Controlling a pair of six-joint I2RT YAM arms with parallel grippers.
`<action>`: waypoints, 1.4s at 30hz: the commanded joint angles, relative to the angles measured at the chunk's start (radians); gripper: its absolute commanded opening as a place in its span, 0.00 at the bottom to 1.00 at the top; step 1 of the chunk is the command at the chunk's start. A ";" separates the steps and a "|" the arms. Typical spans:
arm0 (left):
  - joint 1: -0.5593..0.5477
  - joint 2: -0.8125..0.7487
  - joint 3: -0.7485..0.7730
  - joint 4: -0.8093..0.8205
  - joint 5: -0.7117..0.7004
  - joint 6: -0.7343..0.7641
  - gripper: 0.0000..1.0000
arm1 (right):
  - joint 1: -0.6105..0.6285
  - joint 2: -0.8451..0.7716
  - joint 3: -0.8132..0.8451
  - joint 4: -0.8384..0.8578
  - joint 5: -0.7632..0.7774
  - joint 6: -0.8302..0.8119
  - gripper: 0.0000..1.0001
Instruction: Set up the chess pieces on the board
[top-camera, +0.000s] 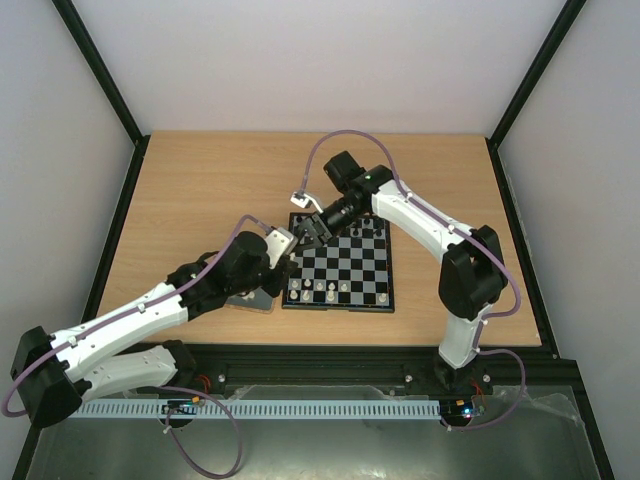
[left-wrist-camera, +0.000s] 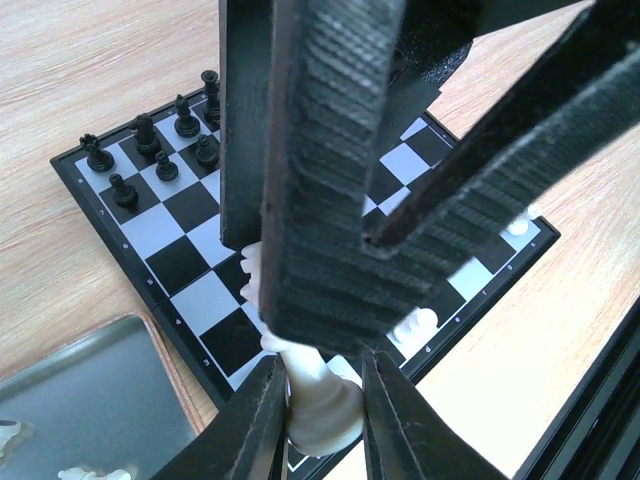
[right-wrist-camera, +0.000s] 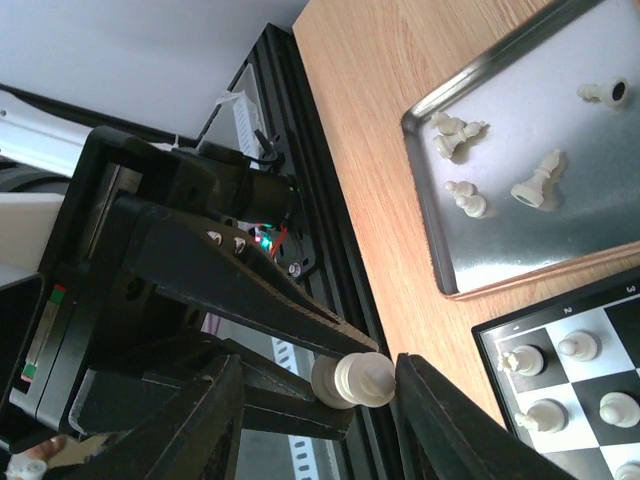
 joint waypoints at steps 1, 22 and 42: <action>-0.005 -0.021 -0.011 0.028 0.005 0.010 0.14 | 0.007 0.026 -0.002 -0.063 -0.024 -0.010 0.42; -0.004 -0.025 -0.014 0.029 -0.033 0.002 0.17 | 0.015 0.040 -0.007 -0.090 -0.089 -0.059 0.11; 0.072 -0.094 0.064 -0.090 -0.379 -0.032 0.81 | 0.007 -0.449 -0.502 0.331 0.511 -0.121 0.07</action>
